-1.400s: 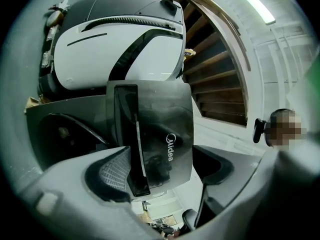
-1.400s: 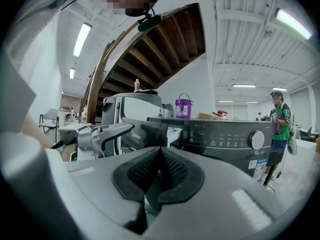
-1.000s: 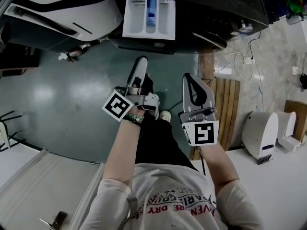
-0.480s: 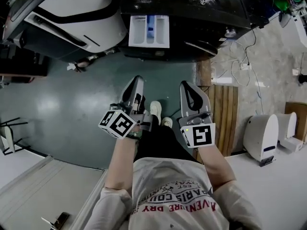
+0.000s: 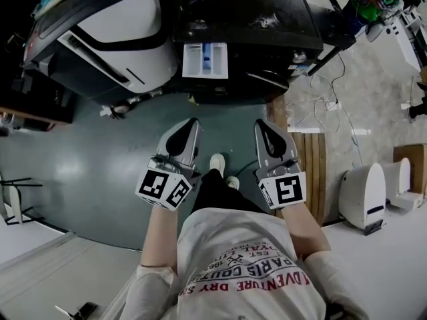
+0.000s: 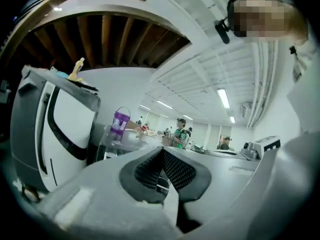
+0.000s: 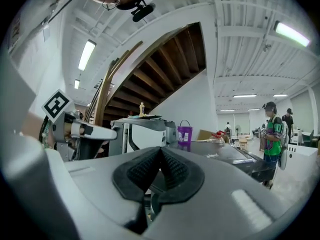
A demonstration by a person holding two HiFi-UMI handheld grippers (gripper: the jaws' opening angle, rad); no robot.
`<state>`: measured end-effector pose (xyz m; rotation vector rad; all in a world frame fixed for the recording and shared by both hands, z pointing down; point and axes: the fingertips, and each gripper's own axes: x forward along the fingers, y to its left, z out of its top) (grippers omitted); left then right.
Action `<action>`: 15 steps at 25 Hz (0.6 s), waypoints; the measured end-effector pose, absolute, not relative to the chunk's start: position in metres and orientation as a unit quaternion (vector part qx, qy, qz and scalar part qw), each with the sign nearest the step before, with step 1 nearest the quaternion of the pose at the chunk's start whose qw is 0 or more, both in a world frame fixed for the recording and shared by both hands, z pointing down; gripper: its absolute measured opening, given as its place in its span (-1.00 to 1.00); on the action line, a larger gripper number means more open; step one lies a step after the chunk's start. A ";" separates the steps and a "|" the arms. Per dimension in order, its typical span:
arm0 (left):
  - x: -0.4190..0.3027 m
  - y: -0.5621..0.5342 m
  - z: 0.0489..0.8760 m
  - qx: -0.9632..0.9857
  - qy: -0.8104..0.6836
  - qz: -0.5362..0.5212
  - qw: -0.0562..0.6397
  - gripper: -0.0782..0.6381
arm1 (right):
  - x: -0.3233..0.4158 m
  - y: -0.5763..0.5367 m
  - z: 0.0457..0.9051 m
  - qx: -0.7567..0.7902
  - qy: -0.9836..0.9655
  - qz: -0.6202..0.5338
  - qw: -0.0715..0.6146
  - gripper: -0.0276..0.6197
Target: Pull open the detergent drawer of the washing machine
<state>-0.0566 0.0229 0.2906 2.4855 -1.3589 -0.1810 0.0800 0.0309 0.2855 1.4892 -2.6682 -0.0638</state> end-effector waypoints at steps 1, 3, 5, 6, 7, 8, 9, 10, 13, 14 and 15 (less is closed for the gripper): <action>-0.055 0.029 0.281 0.873 -0.467 -0.051 0.131 -0.79 | 0.080 0.036 0.282 0.481 -0.875 -0.028 0.047 -0.91; -0.052 0.041 0.265 0.885 -0.455 -0.027 0.096 -0.79 | 0.079 0.048 0.277 0.469 -0.881 -0.039 0.055 -0.91; -0.051 0.050 0.250 0.891 -0.449 -0.018 0.069 -0.79 | 0.077 0.055 0.268 0.462 -0.884 -0.044 0.056 -0.91; -0.052 0.053 0.243 0.892 -0.448 -0.017 0.057 -0.79 | 0.075 0.057 0.262 0.461 -0.885 -0.045 0.054 -0.91; -0.053 0.057 0.237 0.893 -0.448 -0.015 0.046 -0.79 | 0.072 0.060 0.257 0.458 -0.886 -0.045 0.051 -0.91; -0.054 0.060 0.231 0.894 -0.447 -0.012 0.037 -0.79 | 0.070 0.063 0.253 0.455 -0.888 -0.047 0.051 -0.91; -0.055 0.063 0.227 0.895 -0.445 -0.009 0.032 -0.79 | 0.068 0.066 0.251 0.451 -0.889 -0.048 0.053 -0.91; -0.055 0.065 0.224 0.897 -0.442 -0.007 0.029 -0.79 | 0.065 0.068 0.248 0.448 -0.891 -0.049 0.055 -0.91; -0.056 0.067 0.215 0.901 -0.433 0.004 0.018 -0.79 | 0.059 0.072 0.239 0.444 -0.893 -0.052 0.055 -0.91; -0.056 0.067 0.213 0.902 -0.431 0.008 0.014 -0.79 | 0.057 0.074 0.236 0.444 -0.893 -0.052 0.054 -0.91; -0.057 0.067 0.211 0.903 -0.429 0.009 0.013 -0.79 | 0.055 0.075 0.233 0.444 -0.893 -0.052 0.054 -0.91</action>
